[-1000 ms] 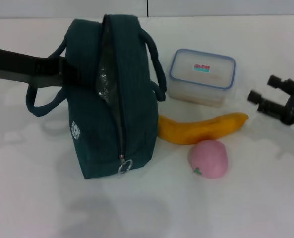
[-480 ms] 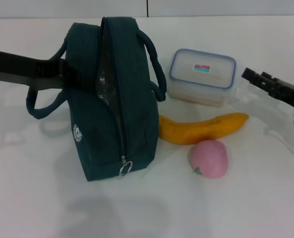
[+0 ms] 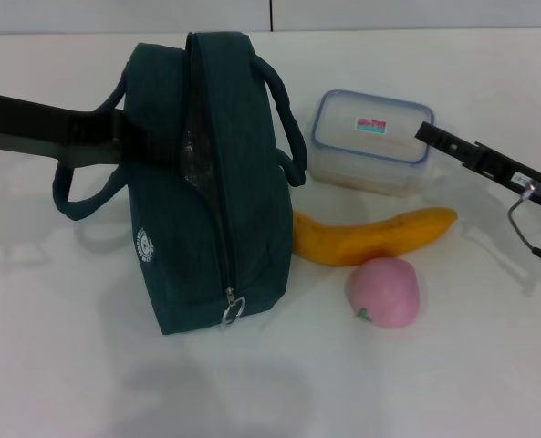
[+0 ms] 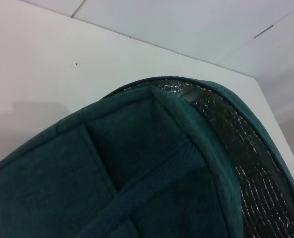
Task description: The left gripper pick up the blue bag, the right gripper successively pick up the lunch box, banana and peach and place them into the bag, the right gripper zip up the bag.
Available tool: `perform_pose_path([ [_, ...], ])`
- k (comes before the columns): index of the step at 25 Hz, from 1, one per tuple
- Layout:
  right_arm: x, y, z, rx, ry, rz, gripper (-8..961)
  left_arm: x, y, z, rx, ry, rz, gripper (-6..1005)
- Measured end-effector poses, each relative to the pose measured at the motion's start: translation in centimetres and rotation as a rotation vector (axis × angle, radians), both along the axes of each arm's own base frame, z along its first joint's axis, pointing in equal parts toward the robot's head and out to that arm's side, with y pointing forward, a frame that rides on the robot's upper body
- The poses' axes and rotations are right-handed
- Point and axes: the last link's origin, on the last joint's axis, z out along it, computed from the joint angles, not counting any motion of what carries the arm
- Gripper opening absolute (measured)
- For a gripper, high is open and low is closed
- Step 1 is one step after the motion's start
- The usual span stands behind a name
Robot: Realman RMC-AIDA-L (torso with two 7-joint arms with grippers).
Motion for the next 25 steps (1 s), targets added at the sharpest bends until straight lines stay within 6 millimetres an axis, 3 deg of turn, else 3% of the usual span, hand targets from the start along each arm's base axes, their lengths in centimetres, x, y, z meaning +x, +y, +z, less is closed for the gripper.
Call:
perform_pose_path([
  [15,-0.73,0.24,-0.65,-0.082,0.137,-0.1,868,-0.16,-0.01,-0.17,-0.007,0.0,0.007,35],
  [25,-0.81,0.26,-0.54,-0.111,0.213,-0.152,713,-0.21,-0.07,-0.18,-0.012,0.0,0.006,35],
])
